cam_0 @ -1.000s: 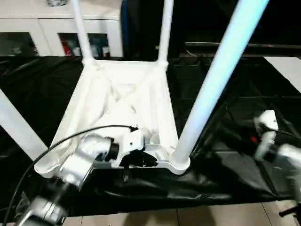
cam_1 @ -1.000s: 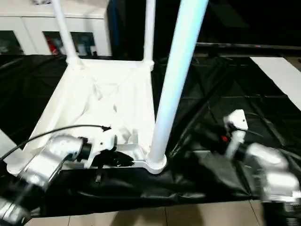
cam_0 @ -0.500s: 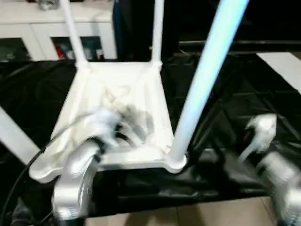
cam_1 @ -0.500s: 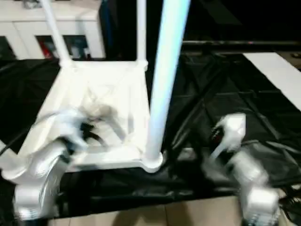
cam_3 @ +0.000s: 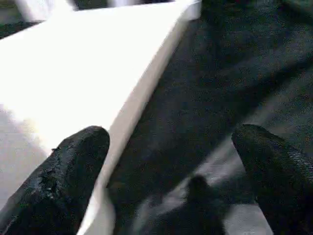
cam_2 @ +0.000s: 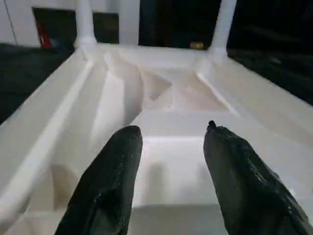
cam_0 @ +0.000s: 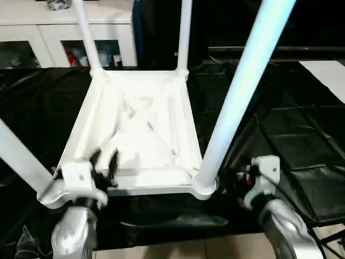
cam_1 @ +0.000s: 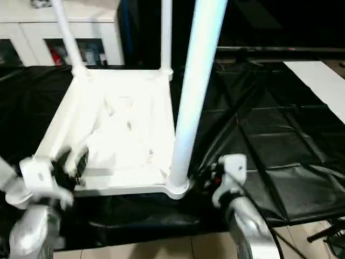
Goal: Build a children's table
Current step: Flip table
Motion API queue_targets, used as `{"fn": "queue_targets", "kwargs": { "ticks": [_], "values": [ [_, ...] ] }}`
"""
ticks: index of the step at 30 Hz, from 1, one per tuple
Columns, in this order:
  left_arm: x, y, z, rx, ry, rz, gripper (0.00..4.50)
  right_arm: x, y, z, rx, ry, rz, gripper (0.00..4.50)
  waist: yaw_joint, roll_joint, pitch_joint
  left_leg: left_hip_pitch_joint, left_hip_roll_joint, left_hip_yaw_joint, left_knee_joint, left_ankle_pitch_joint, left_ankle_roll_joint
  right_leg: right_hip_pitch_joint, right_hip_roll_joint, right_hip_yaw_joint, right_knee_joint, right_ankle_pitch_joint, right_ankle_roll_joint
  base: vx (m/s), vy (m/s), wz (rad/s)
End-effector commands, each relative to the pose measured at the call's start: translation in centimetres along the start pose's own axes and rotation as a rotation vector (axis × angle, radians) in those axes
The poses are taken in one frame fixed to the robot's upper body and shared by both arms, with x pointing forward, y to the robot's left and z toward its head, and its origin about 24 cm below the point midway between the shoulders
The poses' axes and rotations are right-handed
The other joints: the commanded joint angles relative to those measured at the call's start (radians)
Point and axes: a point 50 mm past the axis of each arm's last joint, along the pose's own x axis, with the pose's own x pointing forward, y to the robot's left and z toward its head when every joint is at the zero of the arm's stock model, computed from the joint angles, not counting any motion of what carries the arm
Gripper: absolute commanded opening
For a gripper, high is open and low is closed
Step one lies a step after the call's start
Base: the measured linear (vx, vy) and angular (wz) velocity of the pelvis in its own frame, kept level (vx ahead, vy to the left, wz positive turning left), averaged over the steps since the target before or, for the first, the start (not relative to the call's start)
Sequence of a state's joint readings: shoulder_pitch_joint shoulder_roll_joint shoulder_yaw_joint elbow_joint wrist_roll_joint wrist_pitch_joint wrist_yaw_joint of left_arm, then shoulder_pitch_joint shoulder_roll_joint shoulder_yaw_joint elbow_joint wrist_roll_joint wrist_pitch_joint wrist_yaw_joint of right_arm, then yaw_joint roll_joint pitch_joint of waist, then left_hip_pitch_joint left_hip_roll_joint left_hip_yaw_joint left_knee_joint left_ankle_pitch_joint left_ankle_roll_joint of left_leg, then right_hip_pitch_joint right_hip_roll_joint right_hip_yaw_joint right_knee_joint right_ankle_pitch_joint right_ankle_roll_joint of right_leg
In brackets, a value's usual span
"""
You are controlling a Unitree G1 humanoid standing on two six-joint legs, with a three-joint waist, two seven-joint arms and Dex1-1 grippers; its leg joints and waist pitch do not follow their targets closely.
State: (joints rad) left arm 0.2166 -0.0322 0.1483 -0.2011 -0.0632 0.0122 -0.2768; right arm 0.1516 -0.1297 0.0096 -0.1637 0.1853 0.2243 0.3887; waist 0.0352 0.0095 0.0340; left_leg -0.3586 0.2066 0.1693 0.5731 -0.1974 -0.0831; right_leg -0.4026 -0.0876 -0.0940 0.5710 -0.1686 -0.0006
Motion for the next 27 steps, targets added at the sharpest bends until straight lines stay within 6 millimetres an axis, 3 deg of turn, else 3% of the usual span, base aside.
{"fn": "queue_targets", "kwargs": {
  "ticks": [1,7,9,11,12,13,14,16,17,18,19,20,21,22,23,24,25,26,27],
  "values": [
    [-0.1,-0.1,0.5,-0.002,-0.01,0.007,2.39,-0.2,0.8,0.0,-0.005,0.002,0.056,4.5,0.0,0.012,-0.035,-0.009,0.022,-0.007,-0.077,-0.345,0.03,0.04,-0.038,0.044,-0.091,-0.395,-0.041,0.0,0.0,0.0],
    [-0.1,0.0,0.4,0.019,0.014,-0.013,2.39,-0.4,1.2,-0.4,-0.003,0.019,0.058,4.5,-0.001,0.011,-0.035,-0.009,0.02,-0.009,-0.076,-0.345,0.036,0.04,-0.039,0.045,-0.09,-0.416,-0.044,0.0,0.0,0.0],
    [-0.3,-0.2,0.5,0.012,0.001,-0.022,2.39,-0.4,1.2,-0.5,-0.011,0.022,0.074,4.5,0.0,0.012,-0.04,-0.022,0.02,-0.009,-0.069,-0.25,0.05,0.04,-0.037,0.046,-0.085,-0.308,-0.068,0.0,0.0,0.0],
    [-0.5,-0.2,0.6,0.024,-0.002,-0.02,2.39,-0.6,1.3,-0.7,-0.016,0.028,0.093,4.5,0.001,0.011,-0.049,-0.035,0.014,-0.001,-0.051,-0.071,0.1,0.036,-0.028,0.04,-0.068,-0.077,-0.133,0.0,0.0,0.0],
    [-0.6,-0.2,0.5,0.036,0.014,-0.018,2.39,-0.7,1.3,-0.7,-0.015,0.03,0.098,4.5,-0.001,0.01,-0.062,-0.047,0.001,0.003,-0.023,0.126,0.177,0.021,-0.016,0.029,-0.051,0.158,-0.188,0.0,0.0,0.0],
    [-0.8,-0.2,0.4,0.038,0.024,-0.012,2.39,-0.8,1.3,-0.8,-0.015,0.031,0.102,4.5,0.0,0.016,-0.075,-0.058,-0.01,0.003,-0.004,0.237,0.252,0.012,-0.012,0.019,-0.039,0.283,-0.22,0.0,0.0,0.0],
    [-1.1,-0.1,0.4,0.034,0.024,-0.007,2.39,-1.0,1.1,-0.8,-0.015,0.035,0.107,4.5,-0.002,0.013,-0.075,-0.072,-0.016,0.006,0.001,0.227,0.307,0.0,-0.009,0.009,-0.057,0.25,-0.223,0.0,0.0,0.0],
    [-1.4,-0.1,0.4,0.03,0.024,0.0,2.39,-1.3,0.8,-0.8,-0.015,0.041,0.109,4.5,-0.001,0.009,-0.079,-0.074,-0.016,0.008,0.008,0.115,0.318,0.0,-0.014,0.001,-0.075,0.075,-0.206,-0.068,0.014,0.0],
    [-1.6,0.0,0.4,0.03,0.022,0.008,2.39,-1.5,0.5,-0.8,-0.018,0.042,0.11,4.5,-0.009,0.012,-0.044,-0.029,0.001,0.01,-0.011,-0.328,0.198,-0.015,-0.023,-0.018,-0.122,-0.535,-0.102,-0.086,0.019,0.01],
    [-1.8,0.1,0.4,0.033,0.02,0.015,2.39,-1.7,0.3,-0.7,-0.019,0.04,0.11,4.5,-0.019,0.016,-0.03,-0.002,0.002,0.005,-0.009,-0.474,0.132,-0.027,-0.019,-0.035,-0.139,-0.719,-0.026,-0.105,0.027,-0.04],
    [-2.1,0.3,0.5,0.037,0.018,0.039,2.39,-2.1,-0.2,-0.7,-0.031,0.05,0.112,4.5,-0.044,0.022,-0.002,0.031,0.006,-0.015,-0.018,-0.662,0.047,-0.042,0.011,-0.097,-0.196,-0.842,0.106,-0.124,0.019,-0.11],
    [-2.4,0.6,0.6,0.045,0.011,0.06,2.39,-2.5,-0.7,-0.8,-0.043,0.064,0.127,4.5,-0.038,0.05,0.012,-0.022,0.071,-0.04,-0.122,-0.844,0.029,0.055,0.022,-0.112,-0.074,-0.642,0.092,-0.124,0.019,-0.11],
    [-2.8,0.8,0.6,0.053,0.009,0.087,2.39,-2.9,-1.0,-0.9,-0.063,0.088,0.149,4.5,0.005,0.049,0.008,-0.102,0.107,-0.052,-0.179,-0.914,0.005,0.14,-0.005,-0.039,0.147,-0.392,0.021,-0.169,-0.008,-0.09],
    [-3.0,1.0,0.6,0.045,0.003,0.114,2.39,-3.3,-1.4,-1.1,-0.082,0.114,0.174,4.5,0.051,0.045,0.013,-0.076,0.095,0.006,-0.186,-0.959,0.009,0.096,0.008,-0.015,0.151,-0.26,-0.025,-0.126,-0.049,0.07],
    [-3.2,1.1,0.7,0.032,-0.006,0.129,2.58,-3.5,-1.7,-1.1,-0.093,0.127,0.186,4.5,0.044,-0.003,-0.006,-0.002,0.071,0.009,-0.106,-0.822,-0.006,0.066,-0.035,0.079,0.1,-0.555,0.035,-0.126,-0.049,0.07],
    [-3.2,1.1,0.7,0.032,-0.006,0.133,2.58,-3.6,-1.8,-1.1,-0.092,0.127,0.187,4.5,0.036,-0.04,-0.014,0.042,0.025,0.001,-0.022,-0.678,-0.03,0.003,-0.061,0.096,-0.015,-0.762,0.066,-0.021,-0.099,0.06],
    [-3.8,1.7,1.0,0.039,-0.017,0.2,2.7,-4.1,-2.2,-0.4,-0.059,0.119,0.244,4.5,0.046,-0.033,0.005,0.009,-0.003,-0.019,0.075,-0.34,0.012,-0.001,-0.148,0.135,-0.108,-1.042,0.083,-0.032,-0.059,-0.16],
    [-4.1,2.1,1.1,0.062,-0.013,0.244,2.79,-4.2,-1.9,0.0,-0.038,0.114,0.305,4.5,0.056,-0.037,0.002,-0.032,0.007,-0.036,0.027,-0.213,0.008,0.041,-0.119,0.117,-0.088,-0.967,0.059,-0.032,-0.059,-0.16],
    [-4.2,2.2,1.1,0.071,-0.011,0.261,2.86,-4.3,-1.6,0.1,-0.031,0.114,0.336,4.5,0.062,-0.03,0.001,-0.023,0.006,-0.034,-0.011,-0.269,-0.019,0.031,-0.067,0.092,-0.068,-0.849,0.041,-0.071,0.014,-0.17]
  ]
}}
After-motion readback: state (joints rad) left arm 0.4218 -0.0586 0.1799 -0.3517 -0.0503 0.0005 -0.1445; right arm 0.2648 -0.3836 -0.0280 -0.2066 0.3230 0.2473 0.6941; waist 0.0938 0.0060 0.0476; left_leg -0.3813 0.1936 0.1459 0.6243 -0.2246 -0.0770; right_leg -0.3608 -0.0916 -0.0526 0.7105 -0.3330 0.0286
